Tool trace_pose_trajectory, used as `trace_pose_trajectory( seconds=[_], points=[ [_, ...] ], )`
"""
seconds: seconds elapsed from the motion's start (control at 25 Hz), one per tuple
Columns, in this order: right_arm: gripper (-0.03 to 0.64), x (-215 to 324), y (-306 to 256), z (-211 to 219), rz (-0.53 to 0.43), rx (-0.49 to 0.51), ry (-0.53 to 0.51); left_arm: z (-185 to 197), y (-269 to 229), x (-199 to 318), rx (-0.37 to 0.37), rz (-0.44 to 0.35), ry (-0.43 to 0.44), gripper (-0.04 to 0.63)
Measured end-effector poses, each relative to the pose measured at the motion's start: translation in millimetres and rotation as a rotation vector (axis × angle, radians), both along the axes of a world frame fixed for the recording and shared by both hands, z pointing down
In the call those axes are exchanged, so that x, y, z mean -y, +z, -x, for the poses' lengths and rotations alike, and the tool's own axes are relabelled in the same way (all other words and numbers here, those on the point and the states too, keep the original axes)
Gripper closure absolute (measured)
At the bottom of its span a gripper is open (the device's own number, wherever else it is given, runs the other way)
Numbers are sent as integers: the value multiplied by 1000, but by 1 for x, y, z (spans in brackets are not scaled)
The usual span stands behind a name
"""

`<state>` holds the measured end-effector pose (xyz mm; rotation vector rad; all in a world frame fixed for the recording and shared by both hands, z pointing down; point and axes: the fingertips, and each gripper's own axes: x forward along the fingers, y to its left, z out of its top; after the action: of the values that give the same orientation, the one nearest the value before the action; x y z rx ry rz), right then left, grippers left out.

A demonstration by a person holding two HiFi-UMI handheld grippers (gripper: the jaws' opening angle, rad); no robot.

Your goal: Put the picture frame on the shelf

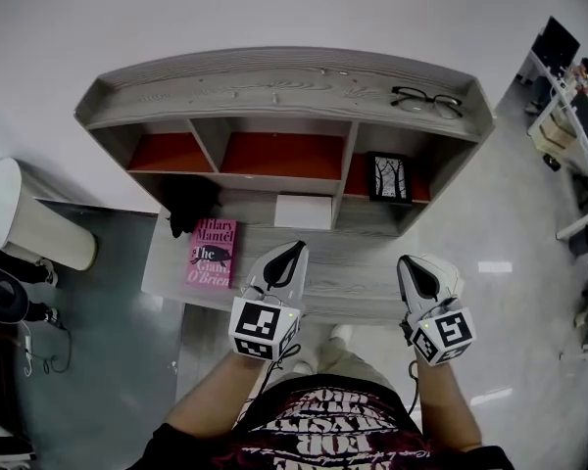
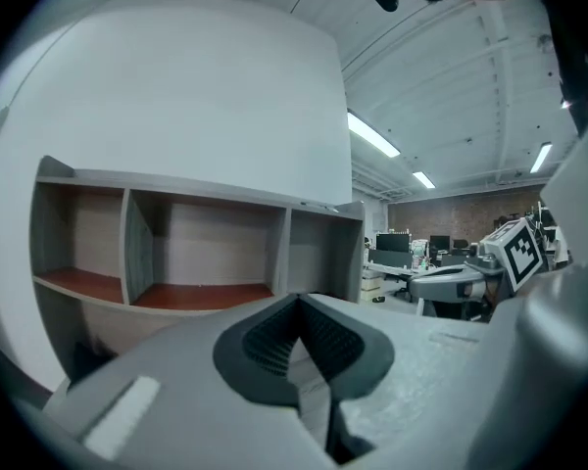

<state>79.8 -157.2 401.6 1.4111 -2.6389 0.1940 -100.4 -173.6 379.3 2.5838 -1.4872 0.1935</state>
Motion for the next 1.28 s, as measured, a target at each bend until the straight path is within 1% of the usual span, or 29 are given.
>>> trace_pose_trajectory(
  seconds=[0.16,0.24,0.48,0.72,0.84,1.08,1.28],
  points=[
    [592,-23,-22,10,-33,14,-9,10,-16,-22,9,-29,5,595],
    [592,-34,-32,12,-46,23,-7,12,-21,-31,22,-38,15,595],
    [592,-74,-63,16,-92,36,-5,16,-38,-65,30,-75,37,595],
    [592,-101,-81,14,-116,24,17,29,-62,-88,-4,-100,31,595],
    [592,-108,-84,17,-121,19,18,39,-72,-94,-7,-121,17,595],
    [592,-124,-88,22,-125,7,12,50,-73,-108,-19,-121,0,595],
    [592,-132,-88,23,-122,6,12,45,-69,-112,-27,-114,6,595]
  ],
)
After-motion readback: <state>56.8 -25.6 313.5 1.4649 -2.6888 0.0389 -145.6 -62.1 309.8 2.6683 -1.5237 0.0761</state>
